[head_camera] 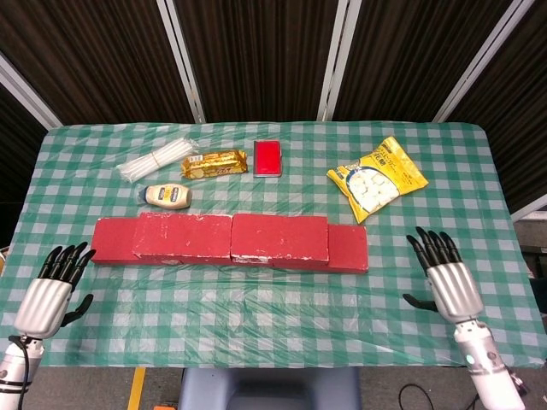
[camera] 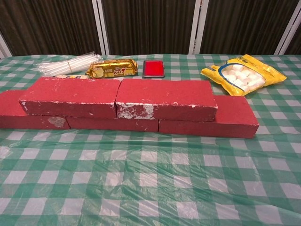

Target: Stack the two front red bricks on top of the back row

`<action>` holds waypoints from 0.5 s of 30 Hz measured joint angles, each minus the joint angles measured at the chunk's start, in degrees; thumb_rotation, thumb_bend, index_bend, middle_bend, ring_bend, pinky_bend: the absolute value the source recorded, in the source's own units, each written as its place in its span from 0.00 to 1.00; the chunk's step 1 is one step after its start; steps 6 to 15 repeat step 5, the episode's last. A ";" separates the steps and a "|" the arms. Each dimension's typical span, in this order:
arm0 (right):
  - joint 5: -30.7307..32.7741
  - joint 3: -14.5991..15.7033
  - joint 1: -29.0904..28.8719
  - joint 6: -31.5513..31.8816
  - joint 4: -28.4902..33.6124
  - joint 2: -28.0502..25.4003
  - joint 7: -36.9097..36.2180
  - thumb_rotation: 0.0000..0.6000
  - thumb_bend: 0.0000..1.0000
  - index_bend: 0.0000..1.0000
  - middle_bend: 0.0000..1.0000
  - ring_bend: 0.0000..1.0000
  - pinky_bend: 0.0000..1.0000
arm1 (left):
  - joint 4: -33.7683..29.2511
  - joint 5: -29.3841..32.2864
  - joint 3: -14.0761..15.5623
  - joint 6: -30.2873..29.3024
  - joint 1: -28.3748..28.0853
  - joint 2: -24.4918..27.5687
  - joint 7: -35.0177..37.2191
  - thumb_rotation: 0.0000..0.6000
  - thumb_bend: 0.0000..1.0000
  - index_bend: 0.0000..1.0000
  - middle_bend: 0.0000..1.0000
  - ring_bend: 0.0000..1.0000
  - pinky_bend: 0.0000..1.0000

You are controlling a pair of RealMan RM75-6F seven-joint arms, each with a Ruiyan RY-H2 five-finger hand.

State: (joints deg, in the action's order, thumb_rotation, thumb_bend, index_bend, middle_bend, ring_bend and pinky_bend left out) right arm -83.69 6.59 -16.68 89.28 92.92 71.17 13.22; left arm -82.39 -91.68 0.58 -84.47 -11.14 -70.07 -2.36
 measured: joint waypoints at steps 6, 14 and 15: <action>-3.92 -0.02 4.02 3.73 -3.32 0.64 -1.37 0.93 0.12 0.00 0.00 0.00 0.00 | -2.20 0.77 -0.10 -0.28 0.74 0.60 -2.66 1.00 0.37 0.00 0.00 0.00 0.00; -3.92 -0.02 4.02 3.73 -3.32 0.64 -1.37 0.93 0.12 0.00 0.00 0.00 0.00 | -2.20 0.77 -0.10 -0.28 0.74 0.60 -2.66 1.00 0.37 0.00 0.00 0.00 0.00; -3.92 -0.02 4.02 3.73 -3.32 0.64 -1.37 0.93 0.12 0.00 0.00 0.00 0.00 | -2.20 0.77 -0.10 -0.28 0.74 0.60 -2.66 1.00 0.37 0.00 0.00 0.00 0.00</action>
